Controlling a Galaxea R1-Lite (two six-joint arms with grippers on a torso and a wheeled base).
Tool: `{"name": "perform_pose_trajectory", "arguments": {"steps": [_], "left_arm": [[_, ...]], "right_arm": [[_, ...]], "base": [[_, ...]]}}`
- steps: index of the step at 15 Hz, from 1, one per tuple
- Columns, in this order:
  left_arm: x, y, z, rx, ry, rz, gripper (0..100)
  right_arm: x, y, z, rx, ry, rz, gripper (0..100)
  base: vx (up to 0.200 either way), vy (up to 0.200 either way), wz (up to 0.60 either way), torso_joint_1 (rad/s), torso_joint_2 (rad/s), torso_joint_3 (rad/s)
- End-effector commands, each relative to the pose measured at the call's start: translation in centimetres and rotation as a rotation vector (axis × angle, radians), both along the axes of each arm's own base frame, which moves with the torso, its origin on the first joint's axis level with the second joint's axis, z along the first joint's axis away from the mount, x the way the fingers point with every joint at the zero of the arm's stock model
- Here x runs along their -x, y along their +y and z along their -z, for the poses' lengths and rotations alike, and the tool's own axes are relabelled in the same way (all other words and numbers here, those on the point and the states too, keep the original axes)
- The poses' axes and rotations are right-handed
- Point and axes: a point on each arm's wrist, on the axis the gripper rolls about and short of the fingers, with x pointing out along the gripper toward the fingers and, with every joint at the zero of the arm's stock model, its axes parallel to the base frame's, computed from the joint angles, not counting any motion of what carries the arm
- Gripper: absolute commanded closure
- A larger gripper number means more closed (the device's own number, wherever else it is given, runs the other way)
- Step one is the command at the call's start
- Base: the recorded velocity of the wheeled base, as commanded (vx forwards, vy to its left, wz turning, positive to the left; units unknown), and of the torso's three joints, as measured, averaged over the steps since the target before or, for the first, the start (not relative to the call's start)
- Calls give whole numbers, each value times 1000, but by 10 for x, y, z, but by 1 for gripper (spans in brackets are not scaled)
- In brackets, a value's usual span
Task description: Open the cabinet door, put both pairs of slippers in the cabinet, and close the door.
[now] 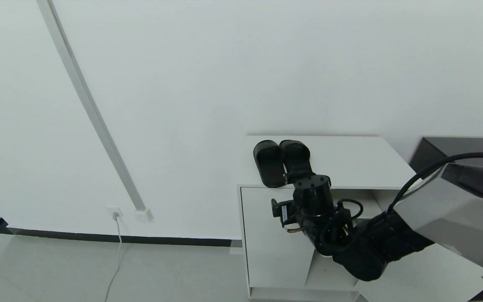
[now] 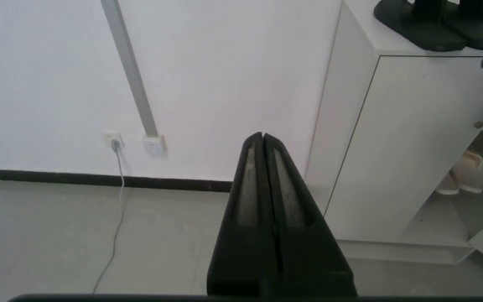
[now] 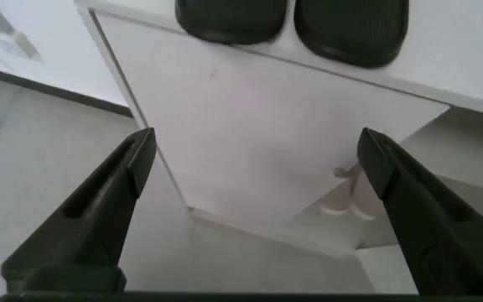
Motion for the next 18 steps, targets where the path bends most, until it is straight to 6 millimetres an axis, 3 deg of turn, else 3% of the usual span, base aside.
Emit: {"name": "perform_pose_trajectory", "arguments": {"steps": [1,5,18], "left_arm": [[0,0,0,-1,0,0,100],[0,0,0,0,2,0,100],[0,0,0,0,2,0,100]], "right_arm": [[-5,4,-29,-91,-53,12,0],[-12,2,-31,-99,-64,33,0],[-28,5,5,-69,-68,48,0]], "base": [[0,0,0,0,0,0],[0,0,0,0,0,0],[185,0,0,4,0,3]]}}
